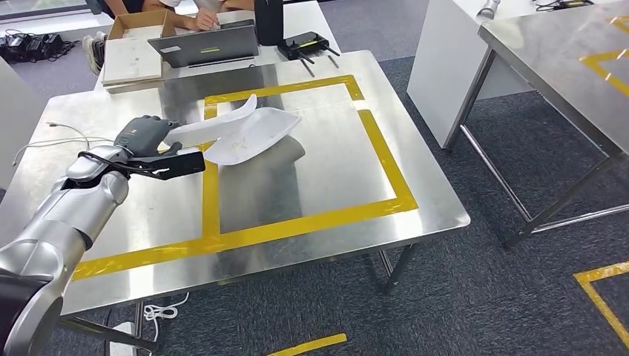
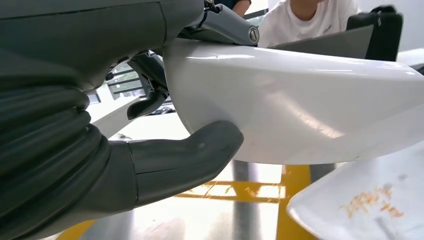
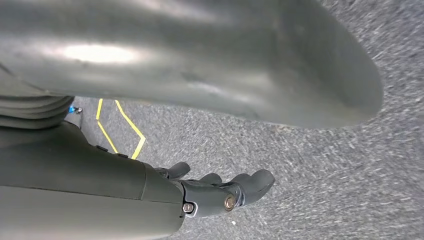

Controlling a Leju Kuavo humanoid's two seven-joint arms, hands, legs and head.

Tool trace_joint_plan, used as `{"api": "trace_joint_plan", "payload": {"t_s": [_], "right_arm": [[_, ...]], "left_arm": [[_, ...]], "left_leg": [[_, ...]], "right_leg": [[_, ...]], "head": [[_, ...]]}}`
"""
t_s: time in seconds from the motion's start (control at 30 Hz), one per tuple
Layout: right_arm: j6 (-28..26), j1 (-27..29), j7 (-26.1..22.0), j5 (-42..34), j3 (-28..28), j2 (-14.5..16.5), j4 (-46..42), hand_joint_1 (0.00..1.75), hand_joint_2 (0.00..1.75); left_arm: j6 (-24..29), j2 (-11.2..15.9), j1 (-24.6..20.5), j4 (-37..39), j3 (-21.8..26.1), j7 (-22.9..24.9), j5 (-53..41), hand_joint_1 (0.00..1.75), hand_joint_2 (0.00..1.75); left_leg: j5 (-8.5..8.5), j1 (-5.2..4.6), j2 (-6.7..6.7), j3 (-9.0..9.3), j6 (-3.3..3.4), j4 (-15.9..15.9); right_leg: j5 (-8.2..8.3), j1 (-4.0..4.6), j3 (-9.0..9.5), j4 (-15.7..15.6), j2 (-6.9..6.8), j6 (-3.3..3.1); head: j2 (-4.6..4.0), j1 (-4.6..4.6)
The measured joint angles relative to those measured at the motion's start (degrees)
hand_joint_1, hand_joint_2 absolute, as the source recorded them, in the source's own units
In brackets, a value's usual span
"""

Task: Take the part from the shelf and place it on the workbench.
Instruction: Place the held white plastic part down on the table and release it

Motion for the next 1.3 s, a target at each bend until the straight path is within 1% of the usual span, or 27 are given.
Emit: {"api": "trace_joint_plan", "payload": {"t_s": [0.07,0.1,0.13,0.17,0.23,0.3,0.4,0.57,0.63,0.7,0.73,0.77,0.8,0.87,0.9,0.93,0.97,1.0,1.03,1.07,1.1,1.13,1.17,1.2,1.23,1.27,1.3], "right_arm": [[-0.01,-0.02,-0.08,-0.05,-0.01,0.03,0.00,0.00,0.00],[-0.02,-0.03,-0.10,-0.08,-0.01,0.05,0.00,0.00,0.00],[-0.02,-0.01,-0.10,-0.10,-0.02,0.07,0.00,0.00,0.00],[-0.02,0.00,-0.09,-0.13,-0.02,0.08,0.00,0.00,0.00],[-0.01,-0.01,-0.07,-0.21,-0.03,0.06,0.00,0.00,0.00],[-0.02,-0.04,-0.03,-0.37,-0.04,0.06,0.00,0.00,0.00],[-0.10,-0.13,0.02,-0.60,-0.09,0.07,0.00,0.00,0.00],[-0.20,-0.14,0.02,-0.81,-0.21,0.07,0.00,0.00,0.00],[-0.21,-0.11,0.01,-1.02,-0.41,0.15,0.00,0.00,0.00],[-0.21,-0.09,0.01,-1.19,-0.67,0.22,0.00,0.00,0.00],[-0.21,-0.09,0.01,-1.22,-0.79,0.23,0.00,0.00,0.00],[-0.21,-0.09,0.02,-1.21,-0.89,0.25,0.00,0.00,0.00],[-0.21,-0.07,0.02,-1.21,-0.97,0.27,0.00,0.00,0.00],[-0.19,0.03,0.02,-1.20,-1.04,0.34,0.00,0.00,0.00],[-0.17,0.10,0.02,-1.20,-1.05,0.39,0.00,0.00,0.00],[-0.17,0.14,0.02,-1.19,-1.05,0.43,0.00,0.00,0.00],[-0.17,0.14,0.02,-1.19,-1.05,0.45,0.00,0.00,0.00],[-0.17,0.12,0.02,-1.18,-1.05,0.46,0.00,0.00,0.00],[-0.16,0.07,0.02,-1.17,-1.05,0.68,0.04,0.00,0.00],[-0.15,0.05,0.00,-1.17,-1.06,0.72,0.02,0.00,0.00],[-0.13,0.05,0.00,-1.18,-1.07,0.85,0.02,0.00,0.00],[-0.10,0.06,-0.01,-1.17,-1.08,0.98,0.03,0.00,0.00],[-0.08,0.06,-0.03,-1.16,-1.09,0.94,0.01,0.00,0.00],[-0.05,0.04,-0.04,-1.12,-1.09,1.06,0.04,0.00,0.00],[-0.05,0.00,-0.08,-1.08,-1.09,1.10,0.04,0.00,0.00],[-0.07,-0.02,-0.11,-1.02,-1.09,1.11,0.04,0.00,0.00],[-0.08,0.00,-0.13,-0.95,-1.09,1.10,0.04,0.00,0.00]], "left_arm": [[0.82,0.05,0.05,0.01,0.39,-1.01,0.05,0.87,1.75],[1.35,0.04,0.10,-0.03,0.50,-1.35,-0.18,0.44,1.75],[1.91,-0.01,0.16,-0.10,0.57,-1.58,-0.50,0.00,1.31],[2.45,-0.17,0.21,-0.21,0.63,-1.77,-0.85,0.00,0.87],[3.63,-0.66,0.25,-0.49,0.72,-2.10,-1.32,0.00,0.00],[4.77,-1.47,0.28,-0.64,0.90,-2.45,-1.34,0.00,0.00],[5.54,-2.95,0.42,-0.72,1.44,-2.65,-1.09,0.00,0.00],[6.15,-4.77,0.48,-1.02,1.73,-2.84,-1.86,0.00,0.00],[6.56,-5.19,0.45,-1.10,1.73,-2.56,-2.50,0.00,0.00],[6.98,-5.59,0.42,-1.32,1.73,-2.20,-2.88,0.00,0.00],[7.20,-5.81,0.35,-1.42,1.73,-2.08,-3.04,0.00,0.00],[7.39,-6.02,0.27,-1.51,1.73,-1.95,-3.24,0.00,0.00],[7.54,-6.19,0.23,-1.54,1.73,-1.85,-3.47,0.00,0.00],[7.70,-6.39,0.43,-1.52,1.73,-1.74,-3.92,0.00,0.00],[7.71,-6.50,0.61,-1.50,1.73,-1.75,-4.15,0.00,0.00],[7.71,-6.60,0.74,-1.49,1.73,-1.77,-4.32,0.00,0.00],[7.71,-6.67,0.78,-1.47,1.73,-1.77,-4.43,0.00,0.00],[7.71,-6.72,0.73,-1.48,1.73,-1.77,-4.48,0.00,0.00],[7.71,-6.71,0.65,-1.52,1.73,-1.77,-4.49,0.00,0.44],[7.72,-6.68,0.56,-1.56,1.73,-1.78,-4.49,0.00,0.87],[7.72,-6.65,0.48,-1.61,1.72,-1.78,-4.49,0.00,1.31],[7.73,-6.62,0.44,-1.63,1.72,-1.78,-4.51,0.00,1.75],[7.74,-6.62,0.43,-1.63,1.71,-1.78,-4.56,0.00,1.75],[7.75,-6.60,0.43,-1.62,1.71,-1.76,-4.61,0.00,1.75],[7.76,-6.55,0.43,-1.60,1.71,-1.73,-4.66,0.00,1.75],[7.78,-6.48,0.43,-1.58,1.71,-1.70,-4.69,0.00,1.75],[7.80,-6.40,0.44,-1.56,1.71,-1.66,-4.73,0.00,1.75]], "left_leg": [[6.83,-0.09,-0.01,0.95,0.42,-7.19],[9.14,-0.20,-0.03,1.36,0.73,-9.73],[10.49,-0.28,-0.03,1.55,1.01,-11.14],[10.77,-0.32,-0.07,1.60,1.05,-11.54],[11.21,-0.28,-0.17,1.80,0.98,-11.55],[11.16,-0.33,-0.37,1.81,1.07,-11.58],[10.97,-0.37,-0.61,1.84,1.47,-11.56],[10.79,-0.48,-0.64,1.90,1.84,-11.51],[10.71,-0.74,-0.57,1.96,2.37,-11.45],[11.13,-0.62,-0.39,2.57,3.07,-12.31],[11.49,-0.37,-0.26,2.97,3.27,-12.98],[11.80,-0.15,-0.10,3.30,3.38,-13.54],[11.94,-0.06,0.06,3.43,3.43,-13.77],[12.03,0.04,0.24,3.28,3.42,-13.72],[12.06,0.11,0.28,3.12,3.29,-13.58],[12.07,0.27,0.28,2.89,3.05,-13.32],[12.02,0.55,0.29,2.58,2.68,-12.87],[11.86,0.81,0.30,2.18,2.16,-12.16],[11.65,0.94,0.27,1.71,1.53,-11.38],[11.45,0.99,0.23,1.30,0.95,-10.67],[11.34,0.92,0.20,1.01,0.43,-10.19],[11.39,0.84,0.14,0.89,0.01,-10.10],[11.55,0.89,0.12,0.85,-0.33,-10.18],[11.50,0.94,0.14,0.75,-0.64,-10.17],[10.84,1.01,0.18,0.44,-0.90,-9.57],[9.42,1.05,0.23,-0.26,-1.07,-7.86],[7.33,1.05,0.28,-1.32,-1.16,-4.98]], "right_leg": [[-0.91,0.05,0.98,0.14,0.16,0.39],[-1.31,0.10,1.19,0.24,0.26,0.69],[-1.65,0.14,1.26,0.31,0.35,1.02],[-1.95,0.27,1.28,0.46,0.40,1.08],[-2.18,0.37,1.34,0.38,0.37,0.65],[-2.16,0.38,1.52,0.14,0.28,0.24],[-2.23,0.37,1.91,-0.34,0.08,0.54],[-2.24,0.22,2.19,-0.71,0.04,1.71],[-2.07,-0.05,2.33,-1.07,0.07,2.46],[-2.01,-0.06,2.65,-1.37,0.07,3.22],[-2.59,0.01,2.45,-0.69,0.00,3.39],[-3.84,0.02,1.69,1.17,-0.10,3.51],[-5.64,-0.13,0.28,4.28,-0.21,3.62],[-9.14,-0.50,-3.27,11.88,-0.30,3.97],[-9.68,-0.77,-4.28,14.09,-0.35,4.19],[-9.10,-1.07,-4.21,14.06,-0.43,4.45],[-7.58,-1.41,-2.91,11.65,-0.54,4.77],[-5.98,-1.79,-0.94,7.76,-0.69,5.21],[-4.69,-1.99,0.65,4.56,-0.71,5.58],[-3.96,-2.09,1.65,2.53,-0.67,5.47],[-3.85,-2.07,1.82,1.90,-0.60,5.12],[-3.82,-1.92,1.47,2.43,-0.49,4.49],[-3.70,-1.88,1.26,2.60,-0.48,3.69],[-3.50,-1.87,1.11,2.58,-0.54,3.15],[-3.21,-1.85,0.96,2.52,-0.57,2.62],[-2.89,-1.83,0.79,2.41,-0.58,2.15],[-2.61,-1.73,0.58,2.34,-0.60,1.79]], "head": [[0.00,-0.01],[0.00,-0.04],[0.00,-0.07],[0.00,-0.07],[0.00,-0.03],[0.00,0.03],[0.00,0.11],[0.00,0.17],[0.00,0.14],[0.00,0.12],[0.00,0.21],[0.00,0.32],[0.00,0.43],[0.00,0.57],[0.00,0.60],[0.00,0.60],[0.00,0.61],[0.00,0.63],[0.00,0.79],[0.00,0.88],[0.00,0.90],[0.00,0.88],[0.00,0.70],[0.00,0.57],[0.00,0.42],[0.00,0.25],[0.00,0.07]]}}
